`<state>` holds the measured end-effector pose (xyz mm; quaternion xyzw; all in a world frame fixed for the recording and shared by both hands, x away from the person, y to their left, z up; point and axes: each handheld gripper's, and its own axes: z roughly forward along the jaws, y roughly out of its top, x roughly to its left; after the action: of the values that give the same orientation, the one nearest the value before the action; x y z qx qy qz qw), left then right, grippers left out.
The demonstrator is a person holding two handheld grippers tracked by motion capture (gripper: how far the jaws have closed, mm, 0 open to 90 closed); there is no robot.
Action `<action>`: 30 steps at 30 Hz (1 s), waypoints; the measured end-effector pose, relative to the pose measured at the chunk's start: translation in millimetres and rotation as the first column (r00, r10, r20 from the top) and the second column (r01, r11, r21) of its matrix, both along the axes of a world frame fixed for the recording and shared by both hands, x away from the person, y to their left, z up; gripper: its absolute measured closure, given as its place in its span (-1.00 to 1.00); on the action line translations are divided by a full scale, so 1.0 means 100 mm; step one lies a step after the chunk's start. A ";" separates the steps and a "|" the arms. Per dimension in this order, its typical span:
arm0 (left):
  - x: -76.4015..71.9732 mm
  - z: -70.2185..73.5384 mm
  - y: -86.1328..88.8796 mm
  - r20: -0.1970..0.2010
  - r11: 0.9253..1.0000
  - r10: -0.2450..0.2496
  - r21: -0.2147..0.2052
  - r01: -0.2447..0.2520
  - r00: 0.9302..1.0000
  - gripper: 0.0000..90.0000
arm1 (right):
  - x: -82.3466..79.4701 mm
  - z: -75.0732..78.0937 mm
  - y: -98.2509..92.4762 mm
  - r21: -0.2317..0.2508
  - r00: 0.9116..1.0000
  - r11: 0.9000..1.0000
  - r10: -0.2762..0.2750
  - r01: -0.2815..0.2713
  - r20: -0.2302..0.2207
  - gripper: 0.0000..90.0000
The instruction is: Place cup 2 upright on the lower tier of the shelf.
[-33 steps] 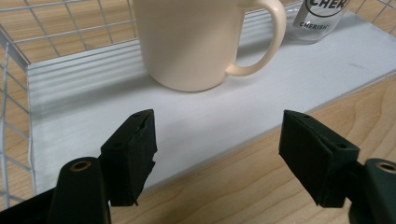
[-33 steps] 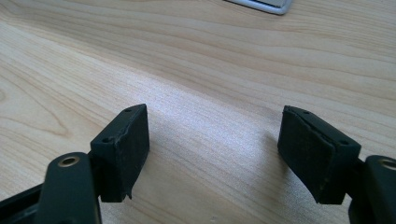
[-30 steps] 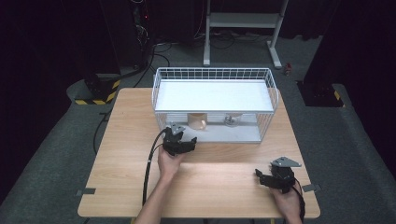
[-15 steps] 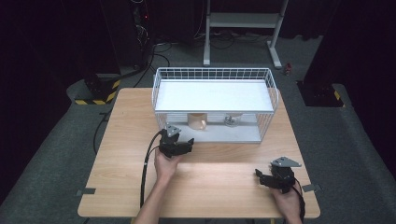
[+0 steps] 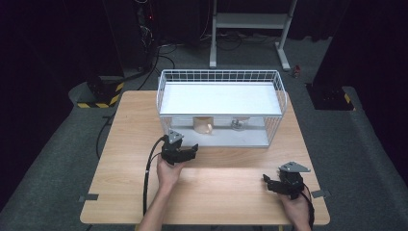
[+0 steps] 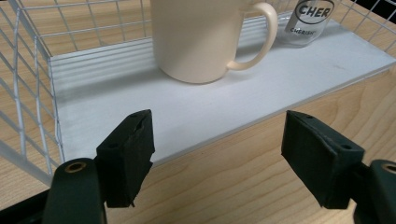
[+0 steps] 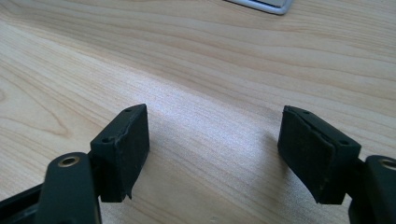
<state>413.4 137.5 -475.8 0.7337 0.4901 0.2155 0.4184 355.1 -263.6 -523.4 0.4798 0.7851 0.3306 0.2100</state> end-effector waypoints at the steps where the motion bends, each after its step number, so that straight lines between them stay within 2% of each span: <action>1: -0.01 0.00 0.00 0.000 1.000 -0.004 0.001 0.004 1.000 -0.43 | 0.00 0.00 0.00 0.000 1.000 1.000 0.000 0.000 0.000 -0.44; 5: -0.04 0.02 0.03 -0.002 1.000 -0.002 -0.012 0.002 1.000 -0.46 | 0.00 0.00 0.00 0.000 1.000 1.000 0.000 0.000 0.000 -0.44; 13: -0.09 0.03 0.06 -0.005 1.000 -0.013 -0.010 0.013 1.000 -0.49 | 0.00 0.00 0.00 0.001 1.000 1.000 0.000 0.000 0.000 -0.44; 21: -0.17 0.02 0.12 -0.002 0.999 0.003 -0.035 -0.003 1.000 -0.52 | 0.00 0.00 0.00 0.000 1.000 1.000 0.000 0.000 0.000 -0.44; 30: -0.22 0.02 0.18 -0.004 0.999 0.013 -0.033 -0.013 1.000 -0.53 | 0.00 0.00 0.00 0.000 1.000 1.000 -0.001 0.001 0.000 -0.44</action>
<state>391.7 155.4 -473.4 0.7240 0.4989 0.2088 0.4280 355.1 -263.6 -523.4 0.4802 0.7849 0.3306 0.2099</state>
